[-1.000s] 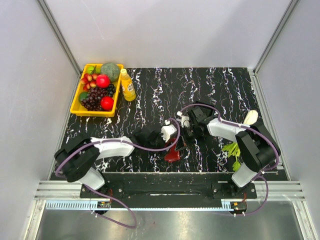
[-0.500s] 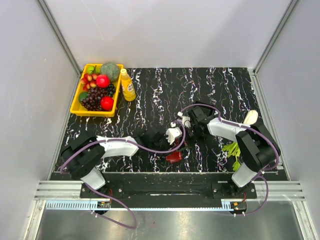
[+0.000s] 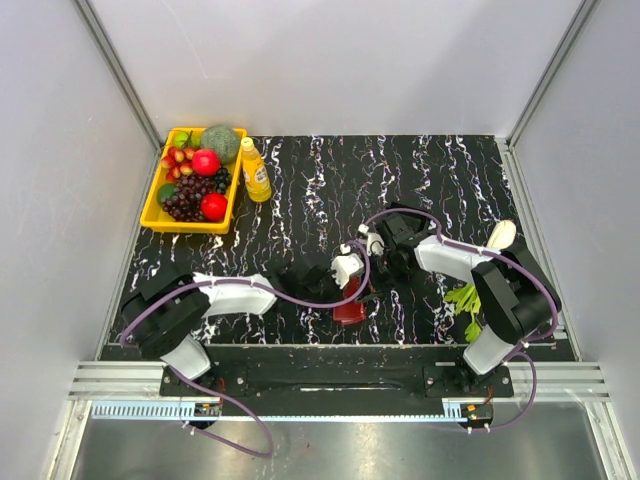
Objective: Put the credit cards into the card holder
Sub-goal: Open the card holder at the center of the board.
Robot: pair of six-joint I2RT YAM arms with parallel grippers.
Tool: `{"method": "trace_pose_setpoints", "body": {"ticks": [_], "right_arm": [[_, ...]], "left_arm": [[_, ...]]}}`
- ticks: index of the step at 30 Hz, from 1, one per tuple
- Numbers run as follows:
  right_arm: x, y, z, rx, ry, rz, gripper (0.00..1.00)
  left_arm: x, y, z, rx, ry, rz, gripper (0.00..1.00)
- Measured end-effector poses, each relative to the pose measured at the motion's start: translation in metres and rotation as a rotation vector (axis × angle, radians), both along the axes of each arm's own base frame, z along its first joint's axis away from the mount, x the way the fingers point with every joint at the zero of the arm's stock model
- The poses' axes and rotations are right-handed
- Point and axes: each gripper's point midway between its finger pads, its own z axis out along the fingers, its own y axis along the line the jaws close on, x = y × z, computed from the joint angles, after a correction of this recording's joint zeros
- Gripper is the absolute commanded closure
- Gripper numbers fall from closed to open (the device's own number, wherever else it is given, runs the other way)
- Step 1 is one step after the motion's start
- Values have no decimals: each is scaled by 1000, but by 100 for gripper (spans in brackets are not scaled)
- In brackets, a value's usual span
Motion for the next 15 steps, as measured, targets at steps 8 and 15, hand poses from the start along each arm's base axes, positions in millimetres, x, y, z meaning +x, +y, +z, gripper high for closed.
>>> {"method": "trace_pose_setpoints", "body": {"ticks": [8,15], "right_arm": [[2,-2,-3,-27,13,-43,100],[6,-1,-4,-15,-6,-65,100]], "left_arm": [[6,6,3,-71,25,144,100],[18,16,2,-161,79,316,100]]}}
